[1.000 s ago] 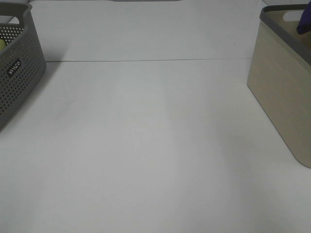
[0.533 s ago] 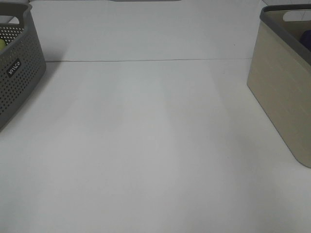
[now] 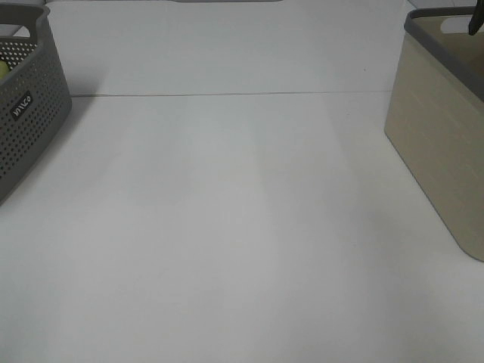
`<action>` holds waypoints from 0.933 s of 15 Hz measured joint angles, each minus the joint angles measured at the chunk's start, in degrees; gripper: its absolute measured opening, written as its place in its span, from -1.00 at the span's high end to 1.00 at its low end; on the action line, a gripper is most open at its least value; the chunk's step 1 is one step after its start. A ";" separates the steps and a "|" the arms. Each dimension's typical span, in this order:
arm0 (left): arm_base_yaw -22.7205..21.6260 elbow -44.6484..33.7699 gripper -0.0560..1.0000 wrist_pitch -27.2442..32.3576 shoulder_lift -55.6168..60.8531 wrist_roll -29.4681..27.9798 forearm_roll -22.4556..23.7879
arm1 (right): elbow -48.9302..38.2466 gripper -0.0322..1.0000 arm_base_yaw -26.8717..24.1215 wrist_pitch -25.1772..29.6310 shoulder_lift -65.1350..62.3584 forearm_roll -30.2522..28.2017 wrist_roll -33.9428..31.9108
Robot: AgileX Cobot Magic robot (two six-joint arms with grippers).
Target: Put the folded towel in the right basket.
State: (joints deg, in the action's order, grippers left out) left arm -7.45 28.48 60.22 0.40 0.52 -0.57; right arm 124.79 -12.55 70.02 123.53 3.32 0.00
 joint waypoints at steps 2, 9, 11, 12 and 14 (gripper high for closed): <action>0.00 0.00 -0.98 0.00 0.00 0.00 0.00 | 0.00 -0.84 0.06 0.00 -1.09 3.21 0.00; 0.00 0.00 -0.98 0.00 0.00 0.00 0.00 | 0.00 -0.85 14.90 -0.06 -9.68 1.66 -2.35; 0.00 0.00 -0.98 0.00 0.00 0.00 0.00 | 0.00 -0.85 17.99 0.00 -10.89 -0.11 -4.24; 0.00 0.00 -0.98 0.00 0.00 0.00 0.00 | -0.06 -0.85 18.11 0.00 -12.61 -0.34 -4.30; 0.00 0.00 -0.98 0.00 0.00 0.00 0.00 | -2.64 -0.85 18.11 -0.06 -18.22 -1.38 -3.67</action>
State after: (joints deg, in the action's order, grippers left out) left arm -7.45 28.48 60.22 0.40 0.52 -0.57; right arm 122.15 5.56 69.96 105.31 1.95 -3.67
